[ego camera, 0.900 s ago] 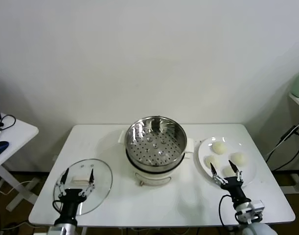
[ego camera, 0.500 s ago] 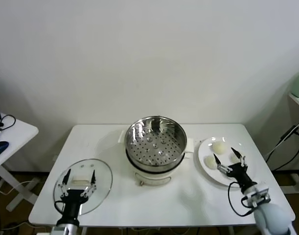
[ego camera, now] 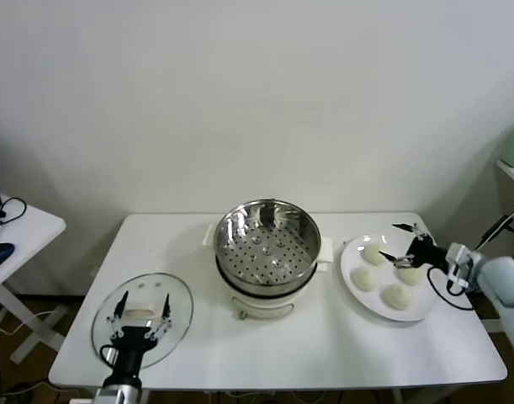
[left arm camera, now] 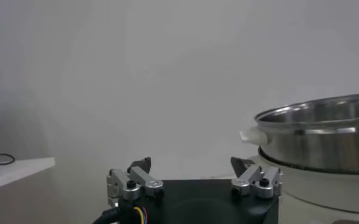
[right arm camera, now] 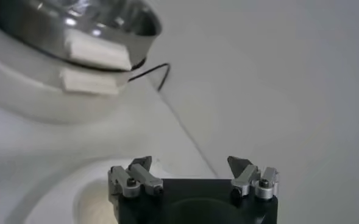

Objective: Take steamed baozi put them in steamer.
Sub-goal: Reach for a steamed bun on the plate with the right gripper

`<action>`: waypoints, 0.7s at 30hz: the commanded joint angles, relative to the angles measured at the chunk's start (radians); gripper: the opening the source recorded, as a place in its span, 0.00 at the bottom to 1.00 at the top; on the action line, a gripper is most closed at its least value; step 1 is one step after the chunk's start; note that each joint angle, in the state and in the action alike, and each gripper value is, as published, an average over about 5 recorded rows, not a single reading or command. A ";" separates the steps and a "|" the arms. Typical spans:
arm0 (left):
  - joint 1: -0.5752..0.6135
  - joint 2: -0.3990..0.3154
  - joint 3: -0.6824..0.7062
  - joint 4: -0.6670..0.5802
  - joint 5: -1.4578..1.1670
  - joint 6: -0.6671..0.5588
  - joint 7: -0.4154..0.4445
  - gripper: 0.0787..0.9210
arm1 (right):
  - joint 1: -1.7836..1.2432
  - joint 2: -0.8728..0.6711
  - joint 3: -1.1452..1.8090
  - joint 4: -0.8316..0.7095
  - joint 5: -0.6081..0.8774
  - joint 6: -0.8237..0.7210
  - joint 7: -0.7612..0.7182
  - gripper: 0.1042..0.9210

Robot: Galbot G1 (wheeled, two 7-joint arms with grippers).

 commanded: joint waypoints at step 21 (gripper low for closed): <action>-0.051 0.022 -0.004 0.019 -0.019 0.053 -0.006 0.88 | 0.620 0.320 -0.587 -0.700 -0.418 0.129 -0.271 0.88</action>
